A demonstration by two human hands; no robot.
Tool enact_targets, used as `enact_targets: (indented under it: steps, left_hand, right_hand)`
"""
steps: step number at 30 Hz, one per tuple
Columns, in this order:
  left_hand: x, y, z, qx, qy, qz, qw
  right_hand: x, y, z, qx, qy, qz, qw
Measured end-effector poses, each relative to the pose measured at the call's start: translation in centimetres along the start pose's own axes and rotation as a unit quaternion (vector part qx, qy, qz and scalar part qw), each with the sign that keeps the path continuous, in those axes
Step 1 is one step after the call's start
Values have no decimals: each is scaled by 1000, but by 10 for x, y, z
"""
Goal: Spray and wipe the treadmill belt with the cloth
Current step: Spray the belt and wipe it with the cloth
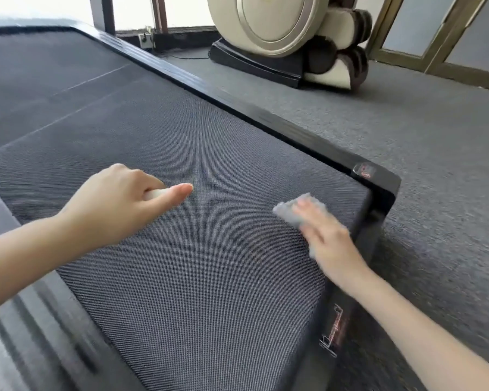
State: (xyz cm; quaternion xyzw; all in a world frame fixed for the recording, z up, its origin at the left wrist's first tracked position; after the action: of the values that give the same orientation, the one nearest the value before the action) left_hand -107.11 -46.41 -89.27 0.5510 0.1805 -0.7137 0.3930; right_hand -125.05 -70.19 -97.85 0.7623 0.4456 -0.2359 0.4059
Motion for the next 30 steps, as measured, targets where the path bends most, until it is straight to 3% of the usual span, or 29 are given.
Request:
enact_targets:
  steps: [3, 6, 8, 12, 15, 18, 21, 25, 28, 30]
  left_hand:
    - [4, 1, -5, -5, 3, -2, 1000]
    - [8, 0, -9, -14, 4, -11, 1000]
    - [9, 0, -10, -16, 8, -15, 1000]
    - [8, 1, -10, -15, 6, -9, 1000]
    - [5, 2, -10, -10, 4, 2, 1000]
    - [5, -1, -4, -9, 4, 4, 1000]
    - [7, -4, -1, -14, -2, -3, 1000]
    - [2, -9, -11, -18, -11, -6, 1000]
    - [-4, -12, -21, -28, -5, -1, 1000]
    - [-6, -15, -26, -37, 0, -1, 999]
  right_hand:
    - [-15, 34, 76, 160, -67, 13, 985]
    - [6, 55, 88, 193, -135, -39, 971]
    - [33, 62, 56, 119, -131, -63, 982]
    - [88, 19, -66, -158, -63, -161, 972]
    - [103, -40, -116, -213, 27, -224, 951]
    - [92, -49, -118, -179, 129, -226, 949]
    - [62, -10, -101, -107, 194, -126, 967]
    - [24, 57, -15, 4, 69, -20, 997]
    - [18, 85, 65, 148, -49, -28, 987]
    - [31, 89, 77, 182, -117, -63, 974]
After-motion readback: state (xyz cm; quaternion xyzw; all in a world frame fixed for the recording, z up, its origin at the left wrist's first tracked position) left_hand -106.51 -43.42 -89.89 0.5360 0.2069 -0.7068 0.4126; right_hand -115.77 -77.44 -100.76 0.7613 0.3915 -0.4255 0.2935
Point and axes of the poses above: each hand's wrist, its own y-axis towards the middle knuckle, its own x-axis out of the palm, z = x × y, the point moved 9 cm from there along y, towards the middle knuckle, and after that the axes turned 10 degrees about -x, right-handed, at the moved point
